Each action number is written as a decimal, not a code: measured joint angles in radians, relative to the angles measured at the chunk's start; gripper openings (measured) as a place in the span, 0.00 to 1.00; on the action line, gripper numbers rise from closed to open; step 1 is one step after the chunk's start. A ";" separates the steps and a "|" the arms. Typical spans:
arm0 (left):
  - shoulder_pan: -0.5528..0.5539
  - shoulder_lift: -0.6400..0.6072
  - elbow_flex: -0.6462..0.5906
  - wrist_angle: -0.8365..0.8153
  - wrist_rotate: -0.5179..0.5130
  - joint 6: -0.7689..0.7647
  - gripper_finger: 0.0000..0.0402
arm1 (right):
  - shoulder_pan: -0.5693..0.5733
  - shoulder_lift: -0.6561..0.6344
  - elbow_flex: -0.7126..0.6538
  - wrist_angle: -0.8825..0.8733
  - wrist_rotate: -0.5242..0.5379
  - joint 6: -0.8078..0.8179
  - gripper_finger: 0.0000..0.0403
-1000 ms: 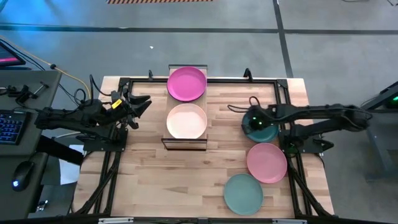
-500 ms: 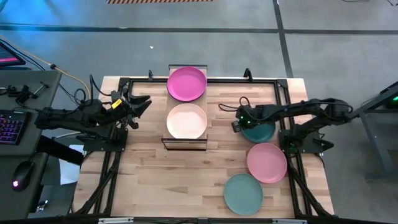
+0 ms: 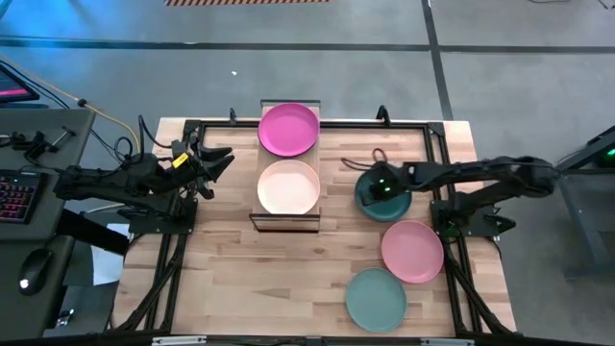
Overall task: Place and stack plates onto a shelf
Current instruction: Stack the dark green plate on top of the pink plate on the shelf
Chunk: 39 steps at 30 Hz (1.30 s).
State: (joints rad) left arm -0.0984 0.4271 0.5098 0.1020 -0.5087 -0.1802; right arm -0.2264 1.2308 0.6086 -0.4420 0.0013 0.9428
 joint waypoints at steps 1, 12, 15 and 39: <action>0.000 0.000 0.000 0.000 -0.001 0.000 0.29 | -0.009 -0.044 0.000 -0.073 0.010 -0.004 0.00; 0.000 0.000 0.000 0.000 -0.026 0.000 0.29 | -0.139 -0.270 -0.001 -0.412 0.100 0.045 0.00; 0.000 0.000 0.000 0.000 -0.035 0.001 0.29 | -0.173 -0.232 -0.002 -0.429 0.111 0.044 0.03; 0.000 0.000 0.000 0.000 -0.035 0.000 0.29 | -0.449 -0.023 -0.002 -0.443 -0.014 -0.359 0.46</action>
State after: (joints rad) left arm -0.0983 0.4271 0.5095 0.1020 -0.5442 -0.1799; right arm -0.6758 1.2080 0.6064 -0.8851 -0.0129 0.5835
